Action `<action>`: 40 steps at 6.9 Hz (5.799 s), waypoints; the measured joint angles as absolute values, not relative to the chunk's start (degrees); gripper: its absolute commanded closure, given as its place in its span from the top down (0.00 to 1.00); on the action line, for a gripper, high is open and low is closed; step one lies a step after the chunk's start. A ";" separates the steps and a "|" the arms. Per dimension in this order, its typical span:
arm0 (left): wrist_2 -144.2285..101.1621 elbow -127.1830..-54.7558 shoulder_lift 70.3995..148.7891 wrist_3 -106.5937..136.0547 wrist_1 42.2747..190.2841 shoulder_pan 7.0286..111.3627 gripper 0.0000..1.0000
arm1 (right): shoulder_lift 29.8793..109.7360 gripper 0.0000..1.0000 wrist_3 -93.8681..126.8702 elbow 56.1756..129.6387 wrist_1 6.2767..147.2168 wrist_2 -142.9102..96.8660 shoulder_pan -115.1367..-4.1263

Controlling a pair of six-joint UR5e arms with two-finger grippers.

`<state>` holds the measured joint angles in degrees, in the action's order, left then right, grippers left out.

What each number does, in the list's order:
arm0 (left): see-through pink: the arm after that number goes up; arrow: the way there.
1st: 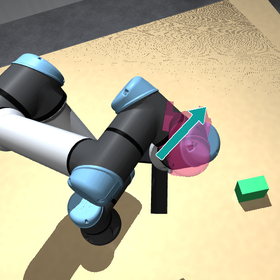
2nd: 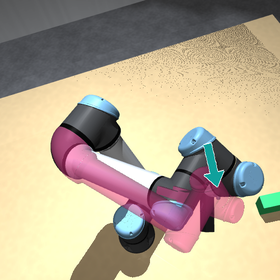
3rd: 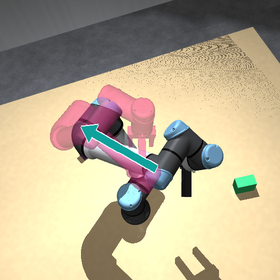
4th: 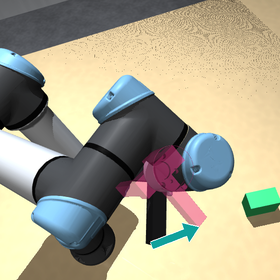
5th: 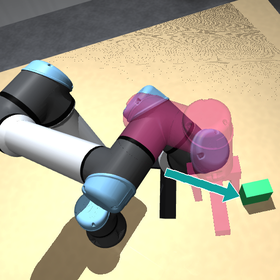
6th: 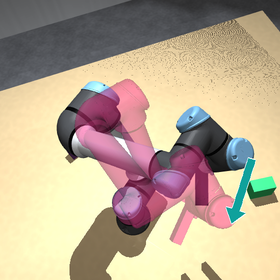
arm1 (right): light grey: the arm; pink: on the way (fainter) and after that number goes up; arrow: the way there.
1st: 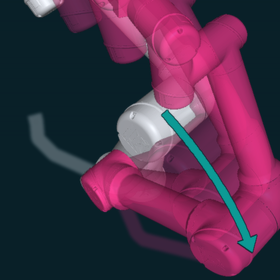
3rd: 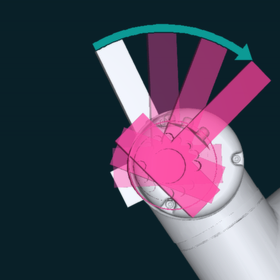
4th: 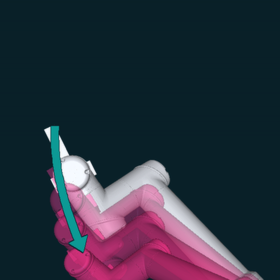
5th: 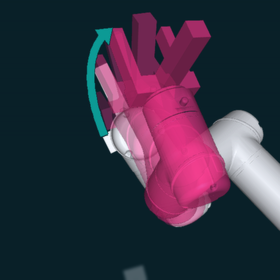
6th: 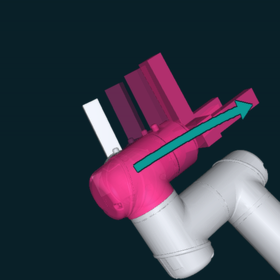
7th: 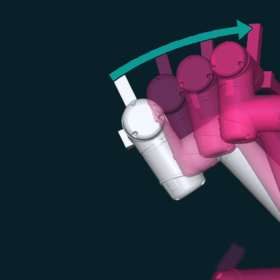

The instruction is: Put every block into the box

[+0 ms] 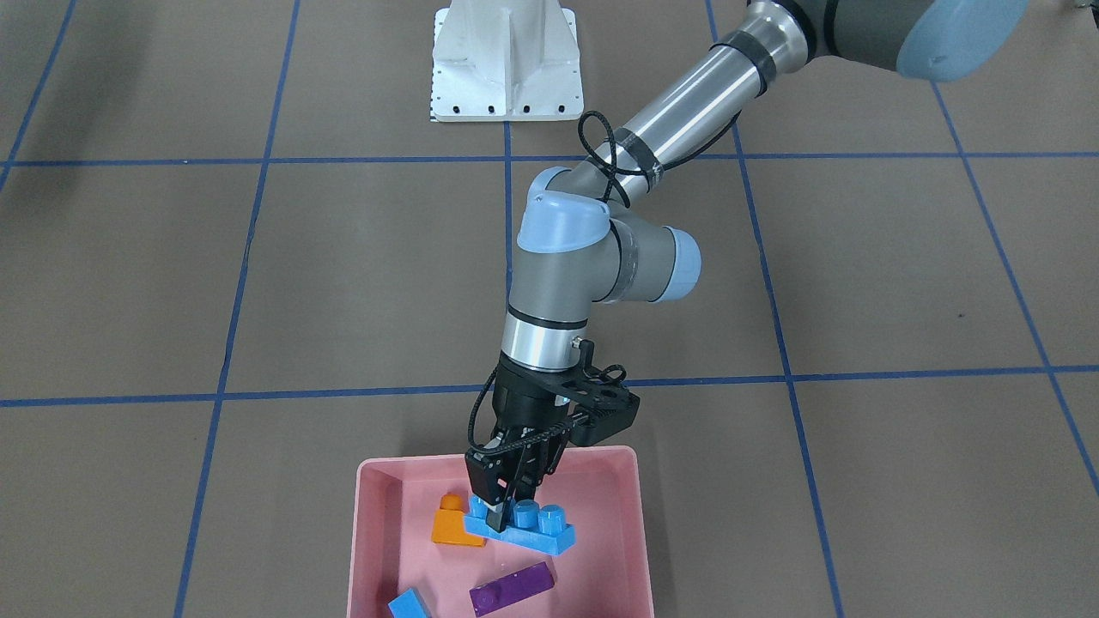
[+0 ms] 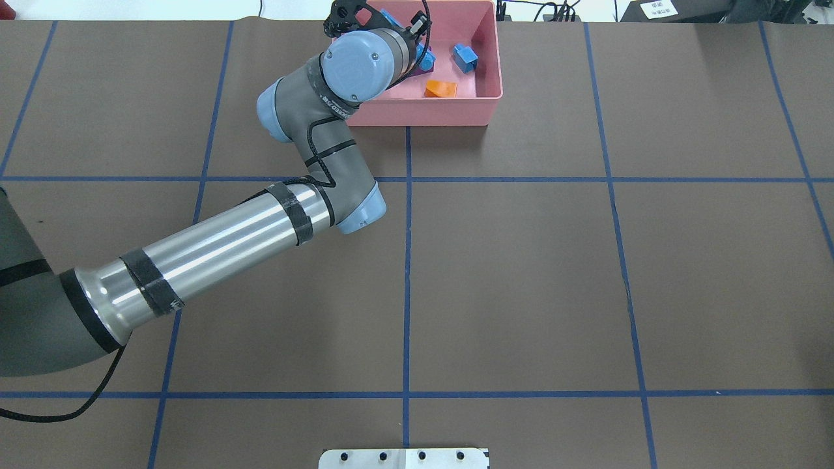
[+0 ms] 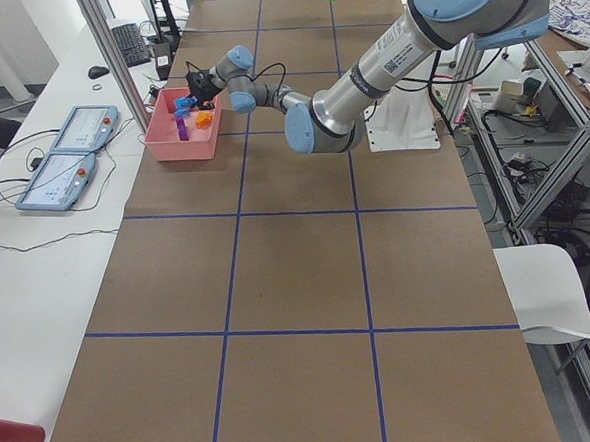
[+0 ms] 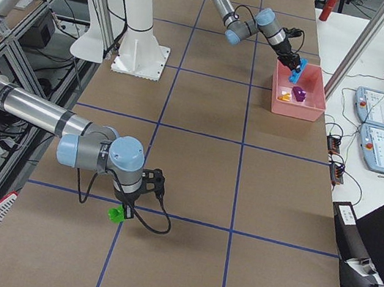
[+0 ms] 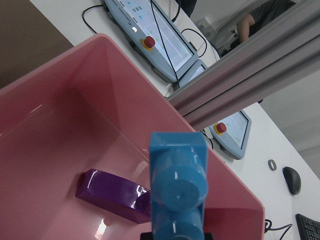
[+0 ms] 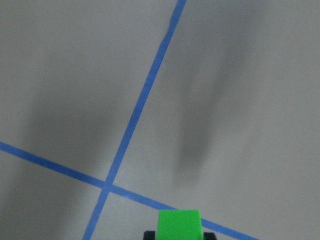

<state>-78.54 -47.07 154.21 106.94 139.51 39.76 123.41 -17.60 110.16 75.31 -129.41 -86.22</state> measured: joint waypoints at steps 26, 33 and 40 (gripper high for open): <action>-101.44 -101.14 100.66 50.88 103.35 57.50 1.00 | 27.04 1.00 57.83 55.86 56.64 -90.11 -46.82; -110.80 -110.97 90.12 4.63 89.68 70.80 1.00 | 27.23 1.00 51.10 70.38 84.75 -112.49 -55.40; -125.63 -110.49 88.98 -14.96 82.63 81.40 1.00 | 56.81 1.00 1.83 86.48 103.26 -130.68 -74.68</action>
